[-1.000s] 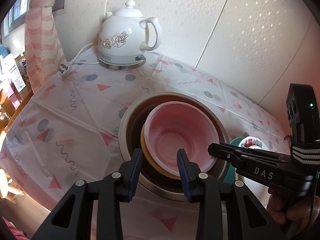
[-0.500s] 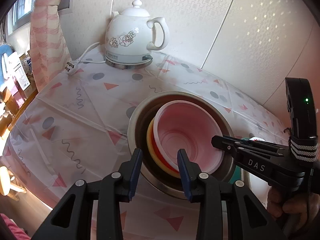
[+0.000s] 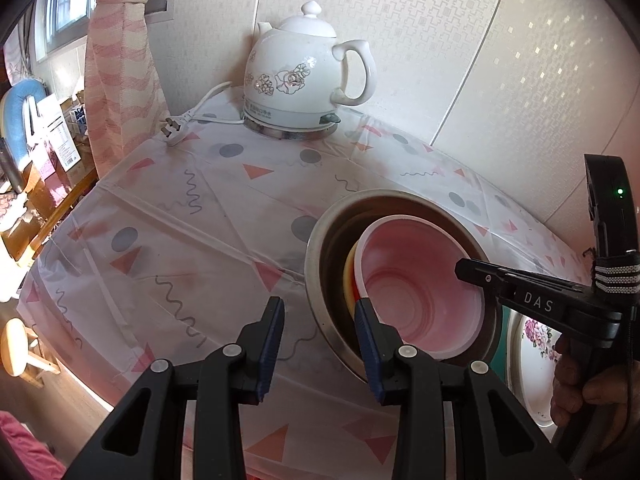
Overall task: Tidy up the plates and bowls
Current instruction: 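Grasp the steel bowl rim with the left gripper while the right gripper grasps the rim too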
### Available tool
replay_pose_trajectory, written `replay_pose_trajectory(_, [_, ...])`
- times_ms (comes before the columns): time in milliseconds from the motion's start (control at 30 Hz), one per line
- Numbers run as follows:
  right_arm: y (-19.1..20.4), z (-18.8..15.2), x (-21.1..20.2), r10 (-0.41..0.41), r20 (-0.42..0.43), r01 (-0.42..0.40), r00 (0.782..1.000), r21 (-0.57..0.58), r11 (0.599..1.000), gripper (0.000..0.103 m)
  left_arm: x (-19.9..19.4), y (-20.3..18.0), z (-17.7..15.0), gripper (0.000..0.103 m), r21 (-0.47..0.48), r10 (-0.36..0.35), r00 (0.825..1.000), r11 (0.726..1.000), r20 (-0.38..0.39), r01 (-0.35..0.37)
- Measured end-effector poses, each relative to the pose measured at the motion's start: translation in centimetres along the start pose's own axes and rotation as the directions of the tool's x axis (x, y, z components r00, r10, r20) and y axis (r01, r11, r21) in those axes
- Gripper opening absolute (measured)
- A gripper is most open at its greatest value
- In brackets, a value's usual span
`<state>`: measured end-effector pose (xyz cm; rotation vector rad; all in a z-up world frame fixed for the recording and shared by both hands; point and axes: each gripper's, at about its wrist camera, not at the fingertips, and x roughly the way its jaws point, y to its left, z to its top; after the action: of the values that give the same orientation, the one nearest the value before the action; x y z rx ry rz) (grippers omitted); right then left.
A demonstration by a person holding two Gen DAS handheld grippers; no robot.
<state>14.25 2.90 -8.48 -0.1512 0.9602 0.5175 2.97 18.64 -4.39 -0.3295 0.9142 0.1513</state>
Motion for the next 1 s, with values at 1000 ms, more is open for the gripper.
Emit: replay_pose_trajectory(1000, [-3.0, -1.8, -3.4, 0.052, 0.059, -0.058, 0.997, 0.11, 0.992, 0.021, 2.1, 0.0, 0.0, 0.037, 0.026, 0.034, 0.998, 0.999, -0.044, -0.033])
